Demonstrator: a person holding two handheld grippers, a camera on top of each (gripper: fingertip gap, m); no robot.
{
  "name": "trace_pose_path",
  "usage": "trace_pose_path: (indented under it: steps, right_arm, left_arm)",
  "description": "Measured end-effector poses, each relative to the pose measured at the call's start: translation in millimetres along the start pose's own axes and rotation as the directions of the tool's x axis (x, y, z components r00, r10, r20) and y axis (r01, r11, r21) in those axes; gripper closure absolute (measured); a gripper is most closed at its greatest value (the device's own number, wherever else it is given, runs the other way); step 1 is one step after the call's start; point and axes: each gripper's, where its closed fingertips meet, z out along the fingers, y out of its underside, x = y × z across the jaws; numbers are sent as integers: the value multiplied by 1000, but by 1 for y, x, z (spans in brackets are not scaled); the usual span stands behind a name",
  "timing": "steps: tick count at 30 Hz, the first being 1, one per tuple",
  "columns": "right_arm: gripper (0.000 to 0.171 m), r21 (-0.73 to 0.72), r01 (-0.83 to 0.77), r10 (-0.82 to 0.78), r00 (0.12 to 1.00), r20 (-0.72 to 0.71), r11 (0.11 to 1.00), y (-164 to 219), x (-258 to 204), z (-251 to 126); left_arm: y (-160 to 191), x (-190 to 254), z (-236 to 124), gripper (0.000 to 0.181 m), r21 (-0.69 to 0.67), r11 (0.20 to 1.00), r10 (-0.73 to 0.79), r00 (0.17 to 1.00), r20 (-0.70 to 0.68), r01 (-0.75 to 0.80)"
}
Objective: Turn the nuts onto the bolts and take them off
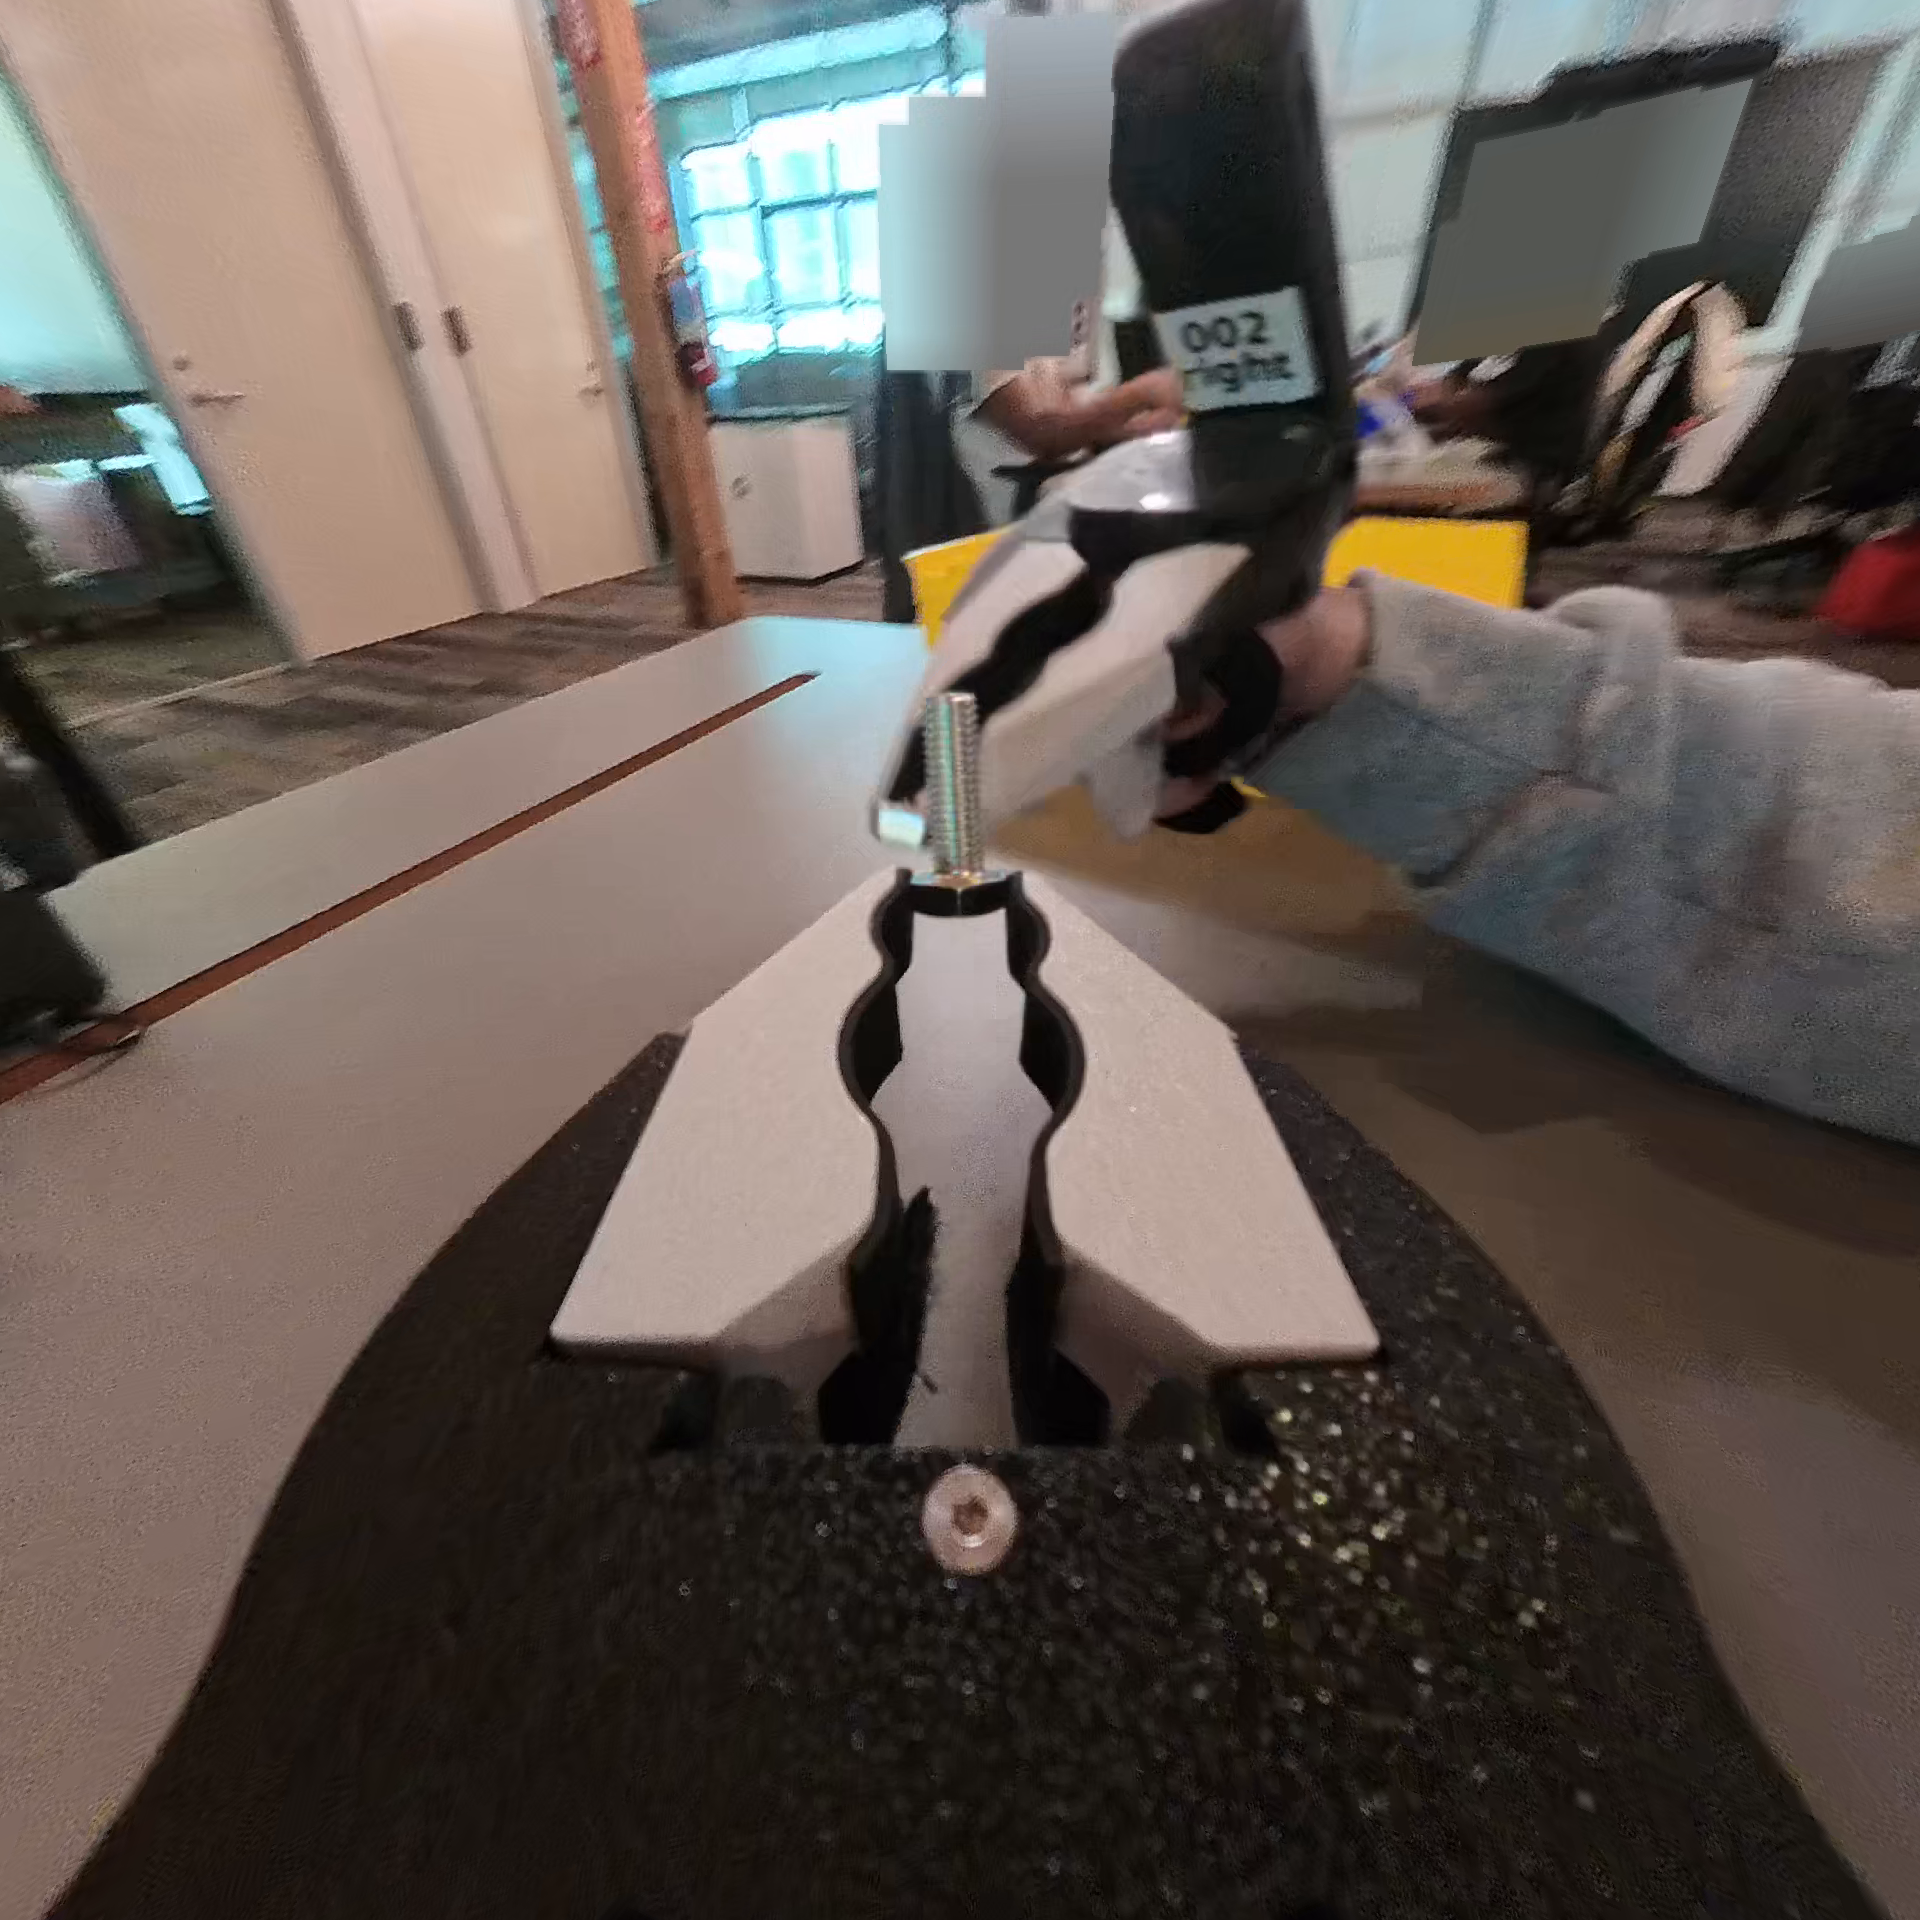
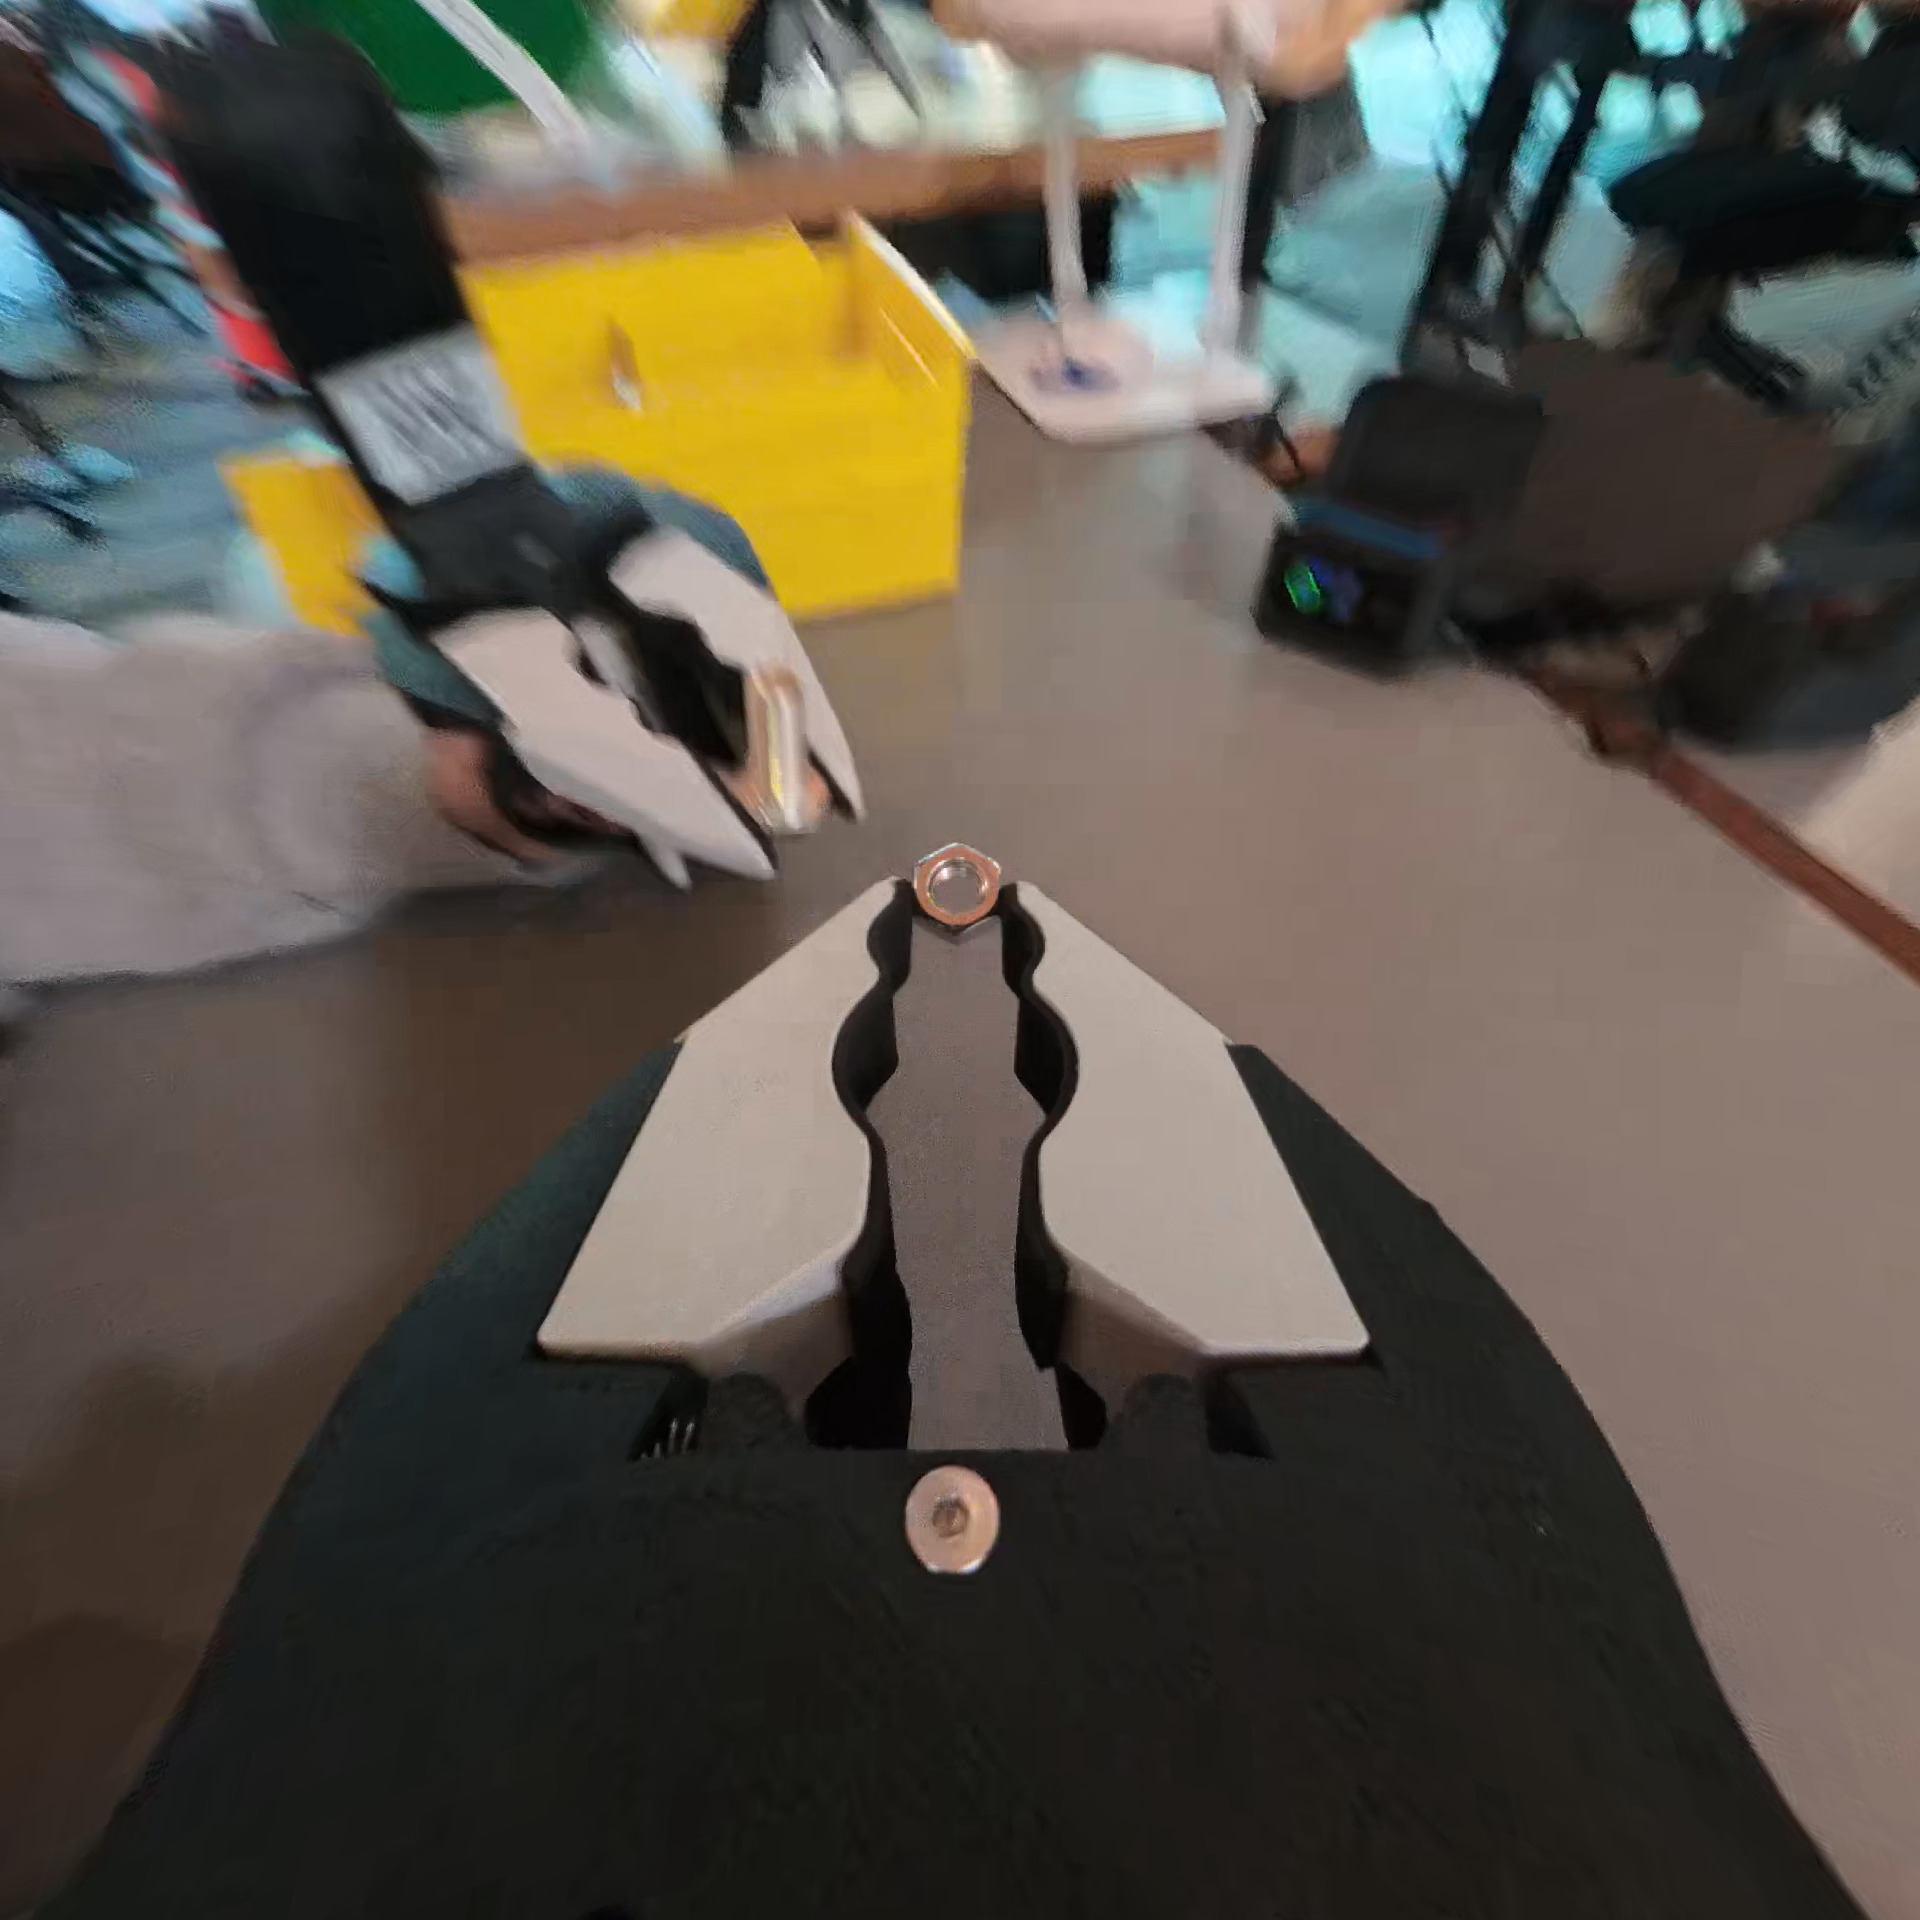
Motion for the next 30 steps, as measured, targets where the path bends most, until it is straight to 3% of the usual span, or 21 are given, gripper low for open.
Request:
trace_pose_path:
  steps: [1, 3, 8, 14, 30]
  right_arm:
    - [156, 43, 7, -9, 998, 59, 999, -15, -10, -5]
    - [156, 56, 27, -35, 988, 153, 998, -31, -27, -13]
    - [156, -46, 128, -118, 976, 184, 991, -40, -45, -24]
    - [156, -167, 177, -137, 964, 228, 970, -28, -60, -20]
    - [156, -130, 141, -92, 941, 324, 981, -31, -76, -22]
  left_arm:
    - [-4, 5, 0, 166, 19, 1000, -9, 999, -37, 10]
    - [-5, 11, -1, 166, 14, 1000, -11, 997, -80, 13]
    - [-5, 22, -1, 166, 11, 1000, -6, 988, -152, 8]
    - [-2, 36, 1, 166, 0, 1000, 5, 972, -234, -5]
    - [-10, 56, -8, 166, 51, 997, -38, 916, -399, 64]
